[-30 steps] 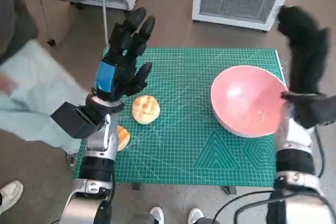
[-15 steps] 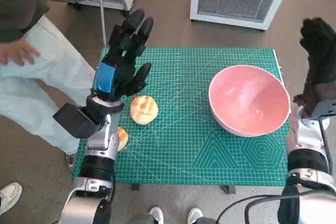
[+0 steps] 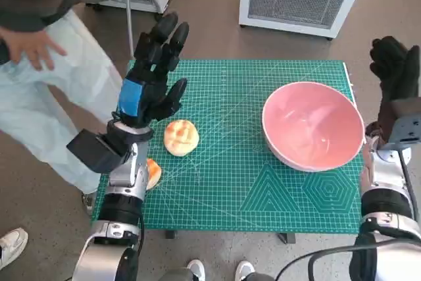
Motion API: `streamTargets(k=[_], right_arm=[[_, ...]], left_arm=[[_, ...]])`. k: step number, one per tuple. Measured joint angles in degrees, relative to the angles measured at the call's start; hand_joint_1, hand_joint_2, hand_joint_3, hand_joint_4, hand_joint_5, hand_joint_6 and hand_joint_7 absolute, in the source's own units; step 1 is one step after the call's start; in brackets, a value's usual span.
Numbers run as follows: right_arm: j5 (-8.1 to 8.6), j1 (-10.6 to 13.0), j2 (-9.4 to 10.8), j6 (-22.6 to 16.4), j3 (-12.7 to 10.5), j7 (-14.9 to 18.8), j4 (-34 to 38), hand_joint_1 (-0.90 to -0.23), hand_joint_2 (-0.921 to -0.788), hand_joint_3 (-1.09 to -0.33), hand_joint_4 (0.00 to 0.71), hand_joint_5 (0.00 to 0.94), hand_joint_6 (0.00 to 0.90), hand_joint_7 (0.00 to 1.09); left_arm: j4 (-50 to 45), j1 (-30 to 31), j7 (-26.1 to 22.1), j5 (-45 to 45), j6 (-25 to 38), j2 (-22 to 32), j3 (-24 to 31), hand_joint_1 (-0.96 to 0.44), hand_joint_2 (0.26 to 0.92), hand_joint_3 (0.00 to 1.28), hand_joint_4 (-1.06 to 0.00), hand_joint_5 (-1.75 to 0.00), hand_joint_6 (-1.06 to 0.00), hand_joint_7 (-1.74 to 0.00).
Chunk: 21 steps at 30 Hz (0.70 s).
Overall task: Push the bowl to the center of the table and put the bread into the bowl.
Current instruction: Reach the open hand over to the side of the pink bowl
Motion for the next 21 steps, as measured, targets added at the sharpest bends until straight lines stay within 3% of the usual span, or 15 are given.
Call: streamTargets(k=[12, 21], right_arm=[[0.19, -0.1, -0.1, 3.4, -0.2, 1.3, 2.1, -0.622, -0.921, -0.841, 0.219, 0.010, 0.080, 0.47], [0.06, 0.4, -0.6, 7.9, -1.4, -0.2, 3.6, -0.615, -0.921, -0.824, 0.246, 0.017, 0.127, 0.46]], left_arm=[[0.8, -0.1, -2.0, -1.2, -0.4, 0.2, 1.1, -0.64, 0.921, 0.48, -0.20, -0.01, -0.02, -0.46], [2.5, -0.3, -4.5, -3.3, -0.4, 0.9, 2.4, -0.64, 0.921, 0.46, -0.21, 0.00, -0.08, -0.35]])
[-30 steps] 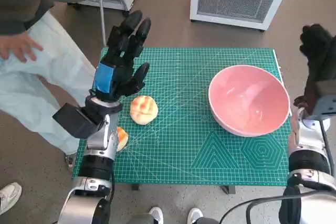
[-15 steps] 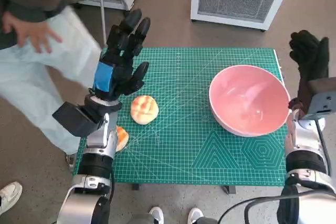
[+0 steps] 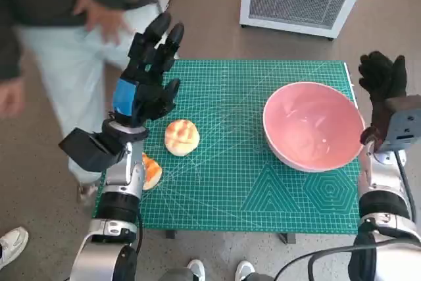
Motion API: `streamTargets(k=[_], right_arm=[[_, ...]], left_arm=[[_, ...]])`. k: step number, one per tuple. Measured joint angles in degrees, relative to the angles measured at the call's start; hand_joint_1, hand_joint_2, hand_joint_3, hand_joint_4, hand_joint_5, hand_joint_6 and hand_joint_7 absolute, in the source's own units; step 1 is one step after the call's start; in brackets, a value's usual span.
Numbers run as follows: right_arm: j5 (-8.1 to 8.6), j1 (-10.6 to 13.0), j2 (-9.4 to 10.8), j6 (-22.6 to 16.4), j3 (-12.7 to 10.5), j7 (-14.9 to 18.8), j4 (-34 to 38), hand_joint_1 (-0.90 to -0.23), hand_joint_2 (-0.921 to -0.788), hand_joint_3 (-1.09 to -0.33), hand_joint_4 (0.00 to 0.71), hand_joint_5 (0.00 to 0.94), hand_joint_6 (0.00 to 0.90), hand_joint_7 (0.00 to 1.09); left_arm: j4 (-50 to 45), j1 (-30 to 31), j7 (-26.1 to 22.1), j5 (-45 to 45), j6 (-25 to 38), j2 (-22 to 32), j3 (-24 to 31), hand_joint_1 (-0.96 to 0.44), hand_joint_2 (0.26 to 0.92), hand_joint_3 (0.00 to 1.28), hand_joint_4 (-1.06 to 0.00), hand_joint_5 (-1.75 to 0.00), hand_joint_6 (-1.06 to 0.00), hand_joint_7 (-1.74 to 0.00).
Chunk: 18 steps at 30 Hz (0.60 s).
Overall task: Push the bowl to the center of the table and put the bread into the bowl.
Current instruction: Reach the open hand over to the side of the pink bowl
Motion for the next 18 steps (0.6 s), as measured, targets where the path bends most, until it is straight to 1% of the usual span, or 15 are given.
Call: streamTargets(k=[3, 5, 8, 10, 18], right_arm=[[0.27, 0.4, 0.0, 1.5, -0.7, -0.2, 0.2, -0.620, -0.921, -0.822, 0.250, 0.016, 0.135, 0.45], [0.84, 0.8, 0.0, 2.7, -1.3, -0.2, 0.4, -0.621, -0.921, -0.821, 0.251, 0.015, 0.137, 0.44], [1.24, 1.3, 0.1, 4.1, -2.2, -0.2, 0.6, -0.618, -0.921, -0.822, 0.253, 0.014, 0.139, 0.44], [1.33, 1.7, 0.2, 4.8, -2.6, -0.1, 0.7, -0.618, -0.921, -0.820, 0.245, 0.009, 0.140, 0.43], [2.60, 3.1, 0.9, 6.8, -4.3, 1.5, 0.9, -0.644, -0.921, -0.810, 0.220, 0.000, 0.141, 0.40]], left_arm=[[0.5, -0.1, -0.7, -0.6, 0.0, 0.3, 0.5, -0.65, 0.921, 0.45, -0.22, 0.00, -0.10, -0.32], [0.8, -0.1, -1.1, -1.1, 0.0, 0.5, 0.9, -0.65, 0.921, 0.45, -0.22, 0.00, -0.11, -0.30], [1.1, -0.2, -1.6, -1.6, 0.0, 0.8, 1.5, -0.65, 0.921, 0.44, -0.22, 0.00, -0.12, -0.28], [1.5, -0.2, -1.8, -1.7, 0.0, 1.1, 1.7, -0.65, 0.921, 0.44, -0.22, 0.00, -0.13, -0.27], [1.7, -0.2, -2.3, -1.8, 0.0, 1.6, 2.2, -0.65, 0.921, 0.43, -0.22, 0.00, -0.15, -0.25]])
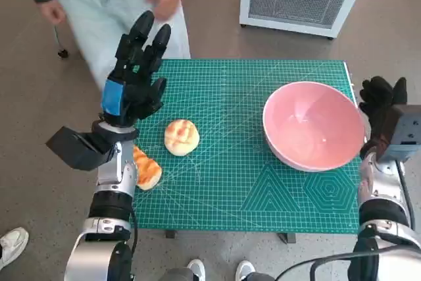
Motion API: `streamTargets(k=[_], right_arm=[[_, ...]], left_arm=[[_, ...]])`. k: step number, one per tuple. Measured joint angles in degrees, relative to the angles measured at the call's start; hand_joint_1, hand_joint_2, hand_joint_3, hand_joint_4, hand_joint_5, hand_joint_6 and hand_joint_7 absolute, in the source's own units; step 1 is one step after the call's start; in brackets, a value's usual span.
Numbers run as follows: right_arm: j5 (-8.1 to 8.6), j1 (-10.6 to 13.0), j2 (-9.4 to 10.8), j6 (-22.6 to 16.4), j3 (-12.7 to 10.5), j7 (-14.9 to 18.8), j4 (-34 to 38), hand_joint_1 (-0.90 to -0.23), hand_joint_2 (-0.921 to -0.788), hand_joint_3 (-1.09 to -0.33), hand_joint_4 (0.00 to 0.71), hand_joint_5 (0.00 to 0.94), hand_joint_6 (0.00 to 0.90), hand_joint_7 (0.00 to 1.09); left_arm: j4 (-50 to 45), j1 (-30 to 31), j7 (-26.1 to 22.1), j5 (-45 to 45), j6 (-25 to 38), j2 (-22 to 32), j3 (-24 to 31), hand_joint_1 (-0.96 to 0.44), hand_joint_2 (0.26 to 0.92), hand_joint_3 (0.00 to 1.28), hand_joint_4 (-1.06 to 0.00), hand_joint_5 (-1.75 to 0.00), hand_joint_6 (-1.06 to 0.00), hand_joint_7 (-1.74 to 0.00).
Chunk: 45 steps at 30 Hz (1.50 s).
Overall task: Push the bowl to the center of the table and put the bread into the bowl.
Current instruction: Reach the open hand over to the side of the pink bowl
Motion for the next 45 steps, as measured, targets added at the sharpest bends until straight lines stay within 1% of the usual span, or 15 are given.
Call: streamTargets(k=[2, 3, 5, 10, 13, 20, 24, 29, 32, 35, 38, 41, 45], right_arm=[[0.31, 0.3, 0.1, 0.7, -0.2, 0.1, 0.1, -0.652, -0.921, -0.807, 0.214, 0.000, 0.138, 0.39], [0.38, 0.5, 0.2, 0.9, -0.3, 0.1, 0.2, -0.655, -0.921, -0.807, 0.212, 0.000, 0.146, 0.37], [0.49, 0.8, 0.3, 1.6, -0.6, 0.1, 0.3, -0.651, -0.921, -0.806, 0.210, 0.000, 0.153, 0.35], [0.94, 1.2, 0.8, 3.0, -1.4, 0.5, 0.4, -0.643, -0.921, -0.807, 0.210, 0.001, 0.157, 0.33], [0.93, 1.4, 1.1, 3.7, -1.5, 0.4, 0.5, -0.633, -0.921, -0.814, 0.211, 0.001, 0.157, 0.31], [0.94, 2.3, 2.7, 4.3, -1.9, 0.3, 0.6, -0.618, -0.921, -0.821, 0.207, 0.001, 0.162, 0.30], [1.44, 2.6, 4.1, 4.3, -2.8, 0.5, 0.6, -0.608, -0.921, -0.798, 0.212, 0.003, 0.179, 0.29], [2.18, 2.6, 6.0, 4.3, -3.5, 0.5, 0.6, -0.626, -0.921, -0.773, 0.231, 0.011, 0.210, 0.29], [2.05, 2.4, 7.1, 4.2, -3.2, 0.4, 0.6, -0.642, -0.921, -0.781, 0.240, 0.014, 0.217, 0.29], [1.37, 1.9, 8.1, 3.7, -2.5, 0.1, 0.6, -0.644, -0.921, -0.800, 0.250, 0.016, 0.219, 0.28], [1.41, 1.3, 9.3, 2.9, -2.3, 0.1, 0.6, -0.660, -0.921, -0.799, 0.254, 0.015, 0.221, 0.28], [1.51, 0.6, 10.4, 2.1, -2.3, 1.2, 0.6, -0.676, -0.921, -0.793, 0.256, 0.014, 0.223, 0.27], [1.50, -0.3, 11.5, 1.9, -2.3, 1.9, 0.6, -0.672, -0.921, -0.792, 0.245, 0.007, 0.217, 0.27]], left_arm=[[0.0, 0.0, -0.3, -0.2, 0.0, 0.1, 0.2, -0.65, 0.921, 0.43, -0.22, 0.00, -0.15, -0.25], [0.0, 0.0, -0.4, -0.2, 0.0, 0.2, 0.3, -0.65, 0.921, 0.43, -0.22, 0.00, -0.15, -0.25], [0.0, 0.0, -0.4, -0.3, 0.0, 0.2, 0.6, -0.65, 0.921, 0.43, -0.22, 0.00, -0.16, -0.24], [-0.2, 0.1, -0.4, -0.3, 0.0, 0.6, 0.9, -0.63, 0.921, 0.43, -0.22, 0.00, -0.16, -0.24], [-0.6, 0.4, -0.2, -0.2, 0.0, 1.0, 1.0, -0.63, 0.921, 0.43, -0.22, 0.00, -0.16, -0.23], [-2.0, 1.0, 0.0, -0.1, 0.1, 1.9, 1.1, -0.63, 0.921, 0.43, -0.22, 0.00, -0.17, -0.22], [-2.6, 1.4, 0.7, 0.0, 0.4, 2.5, 1.1, -0.64, 0.921, 0.43, -0.22, 0.00, -0.17, -0.22], [-3.5, 2.0, 1.5, 0.3, 1.2, 2.8, 1.1, -0.63, 0.921, 0.44, -0.22, 0.00, -0.17, -0.21], [-4.3, 2.3, 1.9, 0.5, 1.5, 2.8, 1.1, -0.63, 0.921, 0.44, -0.22, 0.00, -0.18, -0.21], [-4.7, 2.3, 2.4, 0.9, 1.6, 3.0, 0.9, -0.63, 0.921, 0.44, -0.22, 0.00, -0.17, -0.21], [-5.0, 2.3, 2.7, 1.5, 1.6, 3.1, 0.7, -0.64, 0.921, 0.44, -0.22, 0.00, -0.17, -0.20], [-5.5, 2.4, 2.8, 2.0, 1.7, 3.1, 0.4, -0.65, 0.921, 0.44, -0.22, 0.00, -0.17, -0.20], [-6.2, 2.6, 2.8, 2.3, 1.8, 3.1, 0.2, -0.65, 0.921, 0.44, -0.22, 0.00, -0.17, -0.19]])
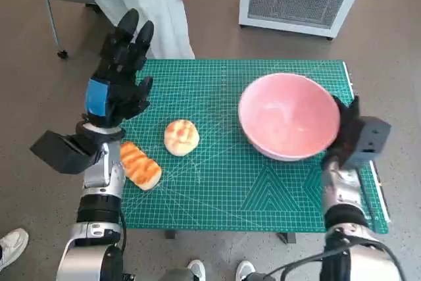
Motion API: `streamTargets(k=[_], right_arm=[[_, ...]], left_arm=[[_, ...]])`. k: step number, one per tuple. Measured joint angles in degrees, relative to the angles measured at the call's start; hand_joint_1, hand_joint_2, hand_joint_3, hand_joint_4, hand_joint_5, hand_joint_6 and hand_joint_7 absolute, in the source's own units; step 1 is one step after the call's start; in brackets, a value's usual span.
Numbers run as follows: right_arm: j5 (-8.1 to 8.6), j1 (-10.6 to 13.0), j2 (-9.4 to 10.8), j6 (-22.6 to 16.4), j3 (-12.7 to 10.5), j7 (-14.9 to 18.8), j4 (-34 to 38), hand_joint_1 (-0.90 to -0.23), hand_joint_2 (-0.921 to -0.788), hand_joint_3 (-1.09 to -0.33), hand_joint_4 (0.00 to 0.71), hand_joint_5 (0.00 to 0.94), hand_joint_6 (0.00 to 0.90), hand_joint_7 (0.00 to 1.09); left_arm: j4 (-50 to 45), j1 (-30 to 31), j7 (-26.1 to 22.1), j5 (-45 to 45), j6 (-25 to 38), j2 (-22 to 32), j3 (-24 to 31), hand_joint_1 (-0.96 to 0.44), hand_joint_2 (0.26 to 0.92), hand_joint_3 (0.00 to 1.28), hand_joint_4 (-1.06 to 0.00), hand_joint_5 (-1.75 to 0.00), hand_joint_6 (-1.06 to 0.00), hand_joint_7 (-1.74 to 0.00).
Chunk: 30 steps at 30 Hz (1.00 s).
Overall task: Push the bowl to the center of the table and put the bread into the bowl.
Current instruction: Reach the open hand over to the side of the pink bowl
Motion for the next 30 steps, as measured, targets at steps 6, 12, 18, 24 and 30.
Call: streamTargets(k=[6, 12, 18, 24, 30], right_arm=[[0.66, -1.0, 1.1, -0.2, -0.6, 0.9, 0.0, -0.689, -0.921, -0.780, 0.242, 0.005, 0.225, 0.26], [1.16, -1.3, 2.6, -0.2, -0.5, 1.7, 0.0, -0.715, -0.921, -0.762, 0.252, 0.008, 0.229, 0.26], [0.74, -1.3, 3.5, -0.4, 0.7, 1.7, 0.0, -0.705, -0.921, -0.764, 0.251, 0.006, 0.217, 0.26], [-0.22, -1.4, 4.2, -0.7, 2.0, 2.0, 0.0, -0.701, -0.921, -0.782, 0.246, 0.002, 0.205, 0.25], [-0.59, -1.5, 4.6, -0.7, 2.5, 2.4, 0.0, -0.691, -0.921, -0.790, 0.243, 0.001, 0.199, 0.24]], left_arm=[[-1.3, 0.5, 0.3, 0.2, 0.7, 0.0, -0.1, -0.65, 0.921, 0.44, -0.22, 0.00, -0.17, -0.19], [-3.0, 1.3, 0.6, 0.2, 1.4, 0.1, -0.1, -0.66, 0.921, 0.44, -0.22, 0.00, -0.18, -0.19], [-4.0, 2.0, 1.0, 0.2, 2.0, 0.1, -0.1, -0.66, 0.921, 0.44, -0.21, 0.00, -0.17, -0.18], [-4.2, 2.2, 1.0, 0.2, 2.0, 0.1, -0.1, -0.65, 0.921, 0.44, -0.21, 0.00, -0.17, -0.18], [-4.2, 2.3, 1.3, 0.3, 2.0, 0.1, 0.0, -0.65, 0.921, 0.44, -0.21, 0.00, -0.18, -0.18]])
